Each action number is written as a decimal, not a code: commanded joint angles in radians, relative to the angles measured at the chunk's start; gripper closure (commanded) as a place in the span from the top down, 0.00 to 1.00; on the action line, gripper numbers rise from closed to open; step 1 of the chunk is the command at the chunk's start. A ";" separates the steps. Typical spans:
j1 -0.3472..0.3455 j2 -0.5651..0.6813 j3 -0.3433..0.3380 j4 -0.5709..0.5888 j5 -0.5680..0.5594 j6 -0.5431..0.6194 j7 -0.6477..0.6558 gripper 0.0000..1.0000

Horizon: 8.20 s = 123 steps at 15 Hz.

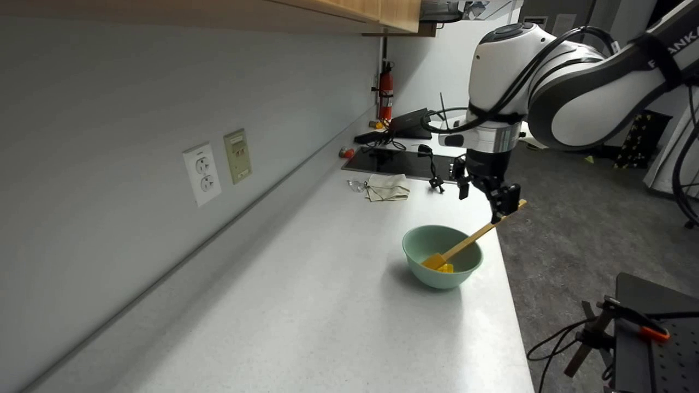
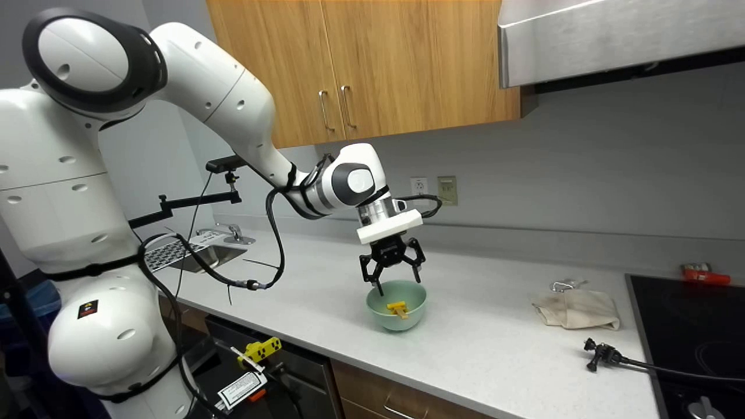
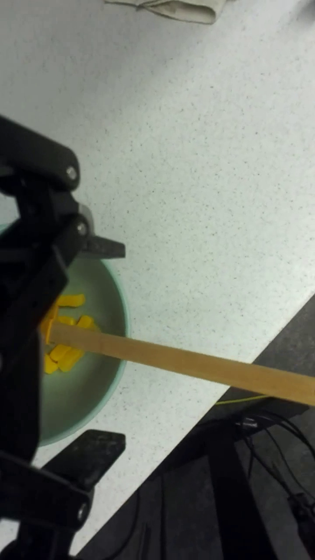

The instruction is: Stir the contents in the green bowl

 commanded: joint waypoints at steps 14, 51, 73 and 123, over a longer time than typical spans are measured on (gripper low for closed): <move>-0.005 0.054 -0.022 0.000 -0.246 -0.023 0.109 1.00; 0.018 0.047 0.013 0.078 -0.454 -0.093 0.382 0.04; 0.040 0.042 0.051 0.010 -1.034 -0.074 0.499 0.04; 0.020 0.033 0.024 -0.064 -1.490 0.022 0.719 0.04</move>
